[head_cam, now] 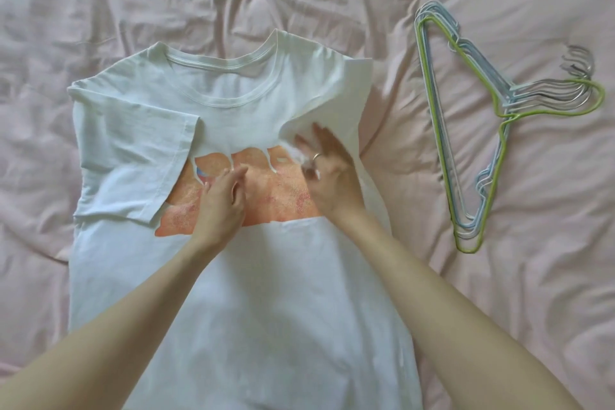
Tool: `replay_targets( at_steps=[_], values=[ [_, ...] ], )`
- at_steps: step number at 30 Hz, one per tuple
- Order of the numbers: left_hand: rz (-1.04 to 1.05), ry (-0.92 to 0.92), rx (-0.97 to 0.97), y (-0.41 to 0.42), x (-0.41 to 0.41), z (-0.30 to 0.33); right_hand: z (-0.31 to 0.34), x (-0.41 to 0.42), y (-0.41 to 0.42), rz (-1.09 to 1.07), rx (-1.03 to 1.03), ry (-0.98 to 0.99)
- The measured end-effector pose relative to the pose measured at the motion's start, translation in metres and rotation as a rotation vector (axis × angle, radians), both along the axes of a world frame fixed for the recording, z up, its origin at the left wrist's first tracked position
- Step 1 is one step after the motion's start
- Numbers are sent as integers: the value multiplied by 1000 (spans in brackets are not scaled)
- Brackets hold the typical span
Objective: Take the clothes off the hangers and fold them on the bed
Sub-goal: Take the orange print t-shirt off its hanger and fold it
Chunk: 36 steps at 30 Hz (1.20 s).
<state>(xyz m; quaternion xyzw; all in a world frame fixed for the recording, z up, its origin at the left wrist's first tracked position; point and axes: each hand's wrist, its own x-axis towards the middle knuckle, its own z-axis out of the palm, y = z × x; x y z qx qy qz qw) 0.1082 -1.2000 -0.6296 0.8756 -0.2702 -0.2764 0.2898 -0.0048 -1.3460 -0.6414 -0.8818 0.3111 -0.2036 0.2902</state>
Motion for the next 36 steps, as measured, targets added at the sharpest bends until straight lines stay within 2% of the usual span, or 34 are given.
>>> replay_targets(
  at_steps=[2,5,8,11,13,15,18,20,22,24,31,36],
  values=[
    [122,32,-58,0,1,7,-13,-2,15,90,-3,163],
    [162,39,-82,-2,5,10,-24,-14,24,164,-49,361],
    [219,140,-98,-11,10,7,-27,-24,23,269,-114,444],
    [457,329,-131,-27,18,0,-26,-31,21,344,-123,505],
    [544,414,-140,-39,23,-6,-24,-34,20,386,-73,519],
    [448,282,-32,-46,26,-11,-22,-35,19,417,-50,514],
    [119,-156,124,-48,19,-12,-19,-29,12,342,-15,492],
    [-113,-321,192,-46,17,-12,-20,-20,1,235,21,509],
    [-276,-341,318,-40,19,-21,-24,-13,-7,180,-38,544],
    [-334,-297,381,-33,21,-26,-33,-12,-6,204,-123,614],
    [-403,-309,433,15,-3,-24,-36,-46,40,194,-187,656],
    [-443,-327,381,74,-23,-13,-18,-68,88,155,-131,701]
  ],
)
